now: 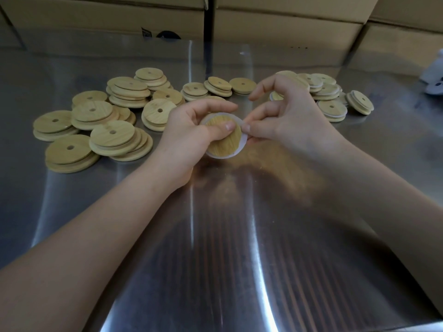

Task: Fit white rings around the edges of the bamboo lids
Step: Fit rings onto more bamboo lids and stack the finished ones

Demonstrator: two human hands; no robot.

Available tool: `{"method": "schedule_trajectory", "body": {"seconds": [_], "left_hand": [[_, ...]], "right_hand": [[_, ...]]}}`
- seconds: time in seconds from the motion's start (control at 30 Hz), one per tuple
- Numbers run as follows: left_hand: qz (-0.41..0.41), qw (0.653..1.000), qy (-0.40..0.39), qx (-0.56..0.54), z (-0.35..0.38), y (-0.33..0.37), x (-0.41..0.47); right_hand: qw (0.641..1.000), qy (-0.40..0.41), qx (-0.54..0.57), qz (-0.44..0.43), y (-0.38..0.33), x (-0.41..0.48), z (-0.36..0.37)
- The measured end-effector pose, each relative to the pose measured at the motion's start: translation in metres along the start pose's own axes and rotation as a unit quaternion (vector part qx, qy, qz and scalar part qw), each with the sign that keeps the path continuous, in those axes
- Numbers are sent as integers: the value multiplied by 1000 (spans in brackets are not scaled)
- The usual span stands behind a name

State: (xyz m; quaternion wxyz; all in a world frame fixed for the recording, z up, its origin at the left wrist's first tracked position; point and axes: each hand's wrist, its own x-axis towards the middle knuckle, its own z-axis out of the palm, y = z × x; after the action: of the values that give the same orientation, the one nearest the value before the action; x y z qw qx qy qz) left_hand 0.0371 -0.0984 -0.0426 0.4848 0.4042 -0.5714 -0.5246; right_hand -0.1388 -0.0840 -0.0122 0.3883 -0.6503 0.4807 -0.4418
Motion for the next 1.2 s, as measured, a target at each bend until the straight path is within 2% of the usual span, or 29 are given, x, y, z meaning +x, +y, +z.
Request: {"method": "schedule_trajectory", "body": {"seconds": [0.37, 0.57, 0.8, 1.2], "left_hand": [[9, 1000, 5, -9, -1, -7, 1], [24, 999, 35, -25, 0, -7, 1], [54, 998, 3, 23, 2, -9, 2], [26, 999, 1, -29, -2, -8, 4]], "right_hand": [[999, 40, -11, 15, 4, -1, 10], [995, 65, -68, -13, 4, -5, 18], [989, 95, -96, -61, 5, -5, 17], [997, 73, 9, -28, 7, 1, 9]]}}
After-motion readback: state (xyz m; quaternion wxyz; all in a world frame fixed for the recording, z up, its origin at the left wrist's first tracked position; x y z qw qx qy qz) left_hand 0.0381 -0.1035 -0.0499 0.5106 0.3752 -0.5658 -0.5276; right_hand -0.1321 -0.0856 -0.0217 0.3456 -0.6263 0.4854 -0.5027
